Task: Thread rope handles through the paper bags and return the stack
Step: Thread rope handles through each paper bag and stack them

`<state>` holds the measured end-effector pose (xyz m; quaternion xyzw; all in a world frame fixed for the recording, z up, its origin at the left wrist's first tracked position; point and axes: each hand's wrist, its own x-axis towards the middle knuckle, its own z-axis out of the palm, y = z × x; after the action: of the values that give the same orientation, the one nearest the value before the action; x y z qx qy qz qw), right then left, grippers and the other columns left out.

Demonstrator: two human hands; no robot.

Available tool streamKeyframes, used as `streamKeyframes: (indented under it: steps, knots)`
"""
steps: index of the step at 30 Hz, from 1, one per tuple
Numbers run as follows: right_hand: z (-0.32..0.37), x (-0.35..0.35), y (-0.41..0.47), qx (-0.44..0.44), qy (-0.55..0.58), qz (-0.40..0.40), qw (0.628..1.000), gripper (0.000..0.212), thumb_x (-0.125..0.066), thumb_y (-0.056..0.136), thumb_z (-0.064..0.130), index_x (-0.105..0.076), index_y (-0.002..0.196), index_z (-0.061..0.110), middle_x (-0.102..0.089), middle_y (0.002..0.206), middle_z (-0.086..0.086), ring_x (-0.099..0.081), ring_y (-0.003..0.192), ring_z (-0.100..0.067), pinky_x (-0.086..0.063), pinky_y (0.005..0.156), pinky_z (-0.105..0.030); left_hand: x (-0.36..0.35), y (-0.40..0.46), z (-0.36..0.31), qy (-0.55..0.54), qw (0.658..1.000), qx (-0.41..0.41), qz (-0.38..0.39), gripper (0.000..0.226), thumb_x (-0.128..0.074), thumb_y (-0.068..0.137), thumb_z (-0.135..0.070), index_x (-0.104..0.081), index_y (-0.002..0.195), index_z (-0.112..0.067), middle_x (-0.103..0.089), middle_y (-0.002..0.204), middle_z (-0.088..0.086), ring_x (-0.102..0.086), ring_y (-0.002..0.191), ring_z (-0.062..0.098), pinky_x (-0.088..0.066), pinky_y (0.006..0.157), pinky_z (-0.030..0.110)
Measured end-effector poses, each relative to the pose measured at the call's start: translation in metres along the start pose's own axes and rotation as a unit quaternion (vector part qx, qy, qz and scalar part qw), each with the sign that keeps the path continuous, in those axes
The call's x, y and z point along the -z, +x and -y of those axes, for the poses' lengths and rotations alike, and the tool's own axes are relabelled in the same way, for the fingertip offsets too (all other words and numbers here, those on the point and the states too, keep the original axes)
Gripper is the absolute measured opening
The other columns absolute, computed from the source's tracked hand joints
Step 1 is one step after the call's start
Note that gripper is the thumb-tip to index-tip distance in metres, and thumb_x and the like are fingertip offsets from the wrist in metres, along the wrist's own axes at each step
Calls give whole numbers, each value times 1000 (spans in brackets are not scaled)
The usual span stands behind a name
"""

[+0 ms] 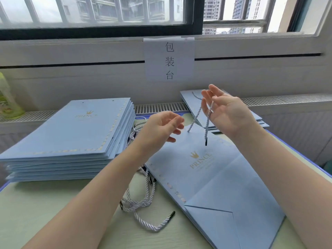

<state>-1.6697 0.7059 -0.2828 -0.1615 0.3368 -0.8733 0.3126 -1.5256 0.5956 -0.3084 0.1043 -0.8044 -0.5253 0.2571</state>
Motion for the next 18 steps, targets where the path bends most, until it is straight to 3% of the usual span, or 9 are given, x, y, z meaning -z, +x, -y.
streamKeyframes:
  steps: [1,3,5,6,8,10,14,16,18]
  knots:
    - [0,-2,-1,-15,28,13,999,30,-32,92,-9,-57,104,2,-55,95,-9,-63,87,-18,-55,79,-29,0,0,1,5,1000,-2,-14,10,-53,94,-23,-59,98,-16,-65,90,-2,-62,83,7,-54,70,21]
    - [-4,-9,-6,-50,68,56,995,24,-35,93,-5,-55,103,1,-53,97,-10,-62,89,-21,-55,83,-31,-3,2,4,18,1000,7,-6,27,-57,89,-31,-55,111,-17,-64,101,-5,-62,94,7,-53,83,26]
    - [-11,-18,-12,-71,51,99,991,22,-37,93,-3,-54,106,1,-55,94,-9,-62,88,-20,-56,80,-30,-9,0,2,16,999,28,30,42,-59,83,-37,-53,118,-13,-66,105,-4,-63,97,7,-51,89,29]
    - [-15,-22,-16,-73,24,116,990,23,-37,93,-2,-54,109,1,-57,92,-10,-63,87,-20,-56,78,-29,-13,-2,1,4,998,36,53,39,-60,85,-34,-55,117,-12,-69,103,-1,-65,95,9,-51,88,29]
    - [-21,-26,-20,-63,-29,138,988,26,-37,93,-3,-55,111,1,-60,90,-9,-65,87,-19,-56,75,-27,-17,-6,-3,-39,993,47,100,14,-55,93,-19,-58,104,-11,-72,83,2,-68,79,13,-53,82,31]
    - [-19,-26,-21,-47,-75,140,986,28,-37,93,-3,-58,109,4,-63,90,-6,-66,87,-16,-56,75,-27,-18,-7,-4,-45,992,42,113,15,-47,98,-13,-59,89,-13,-64,59,-5,-64,59,13,-54,71,31]
    - [-7,-14,-10,21,-113,35,993,32,-35,93,-7,-61,104,8,-63,90,-4,-66,82,-12,-53,79,-26,-10,-3,-3,-9,1000,27,13,25,-43,100,-11,-62,85,-10,-47,46,-9,-48,40,7,-43,48,17]
    - [-4,-5,-1,55,-167,-35,984,34,-33,91,-9,-61,101,6,-62,85,-5,-65,76,-13,-52,75,-25,-3,-1,0,2,998,13,-53,22,-48,97,-9,-65,84,-9,-49,50,-3,-45,38,6,-42,47,18]
    - [-5,2,4,69,-294,-88,949,34,-32,91,-5,-62,103,5,-63,80,-5,-64,70,-13,-50,68,-25,2,0,4,-1,995,20,-99,19,-55,94,-9,-67,81,-15,-56,55,0,-48,37,6,-43,52,24]
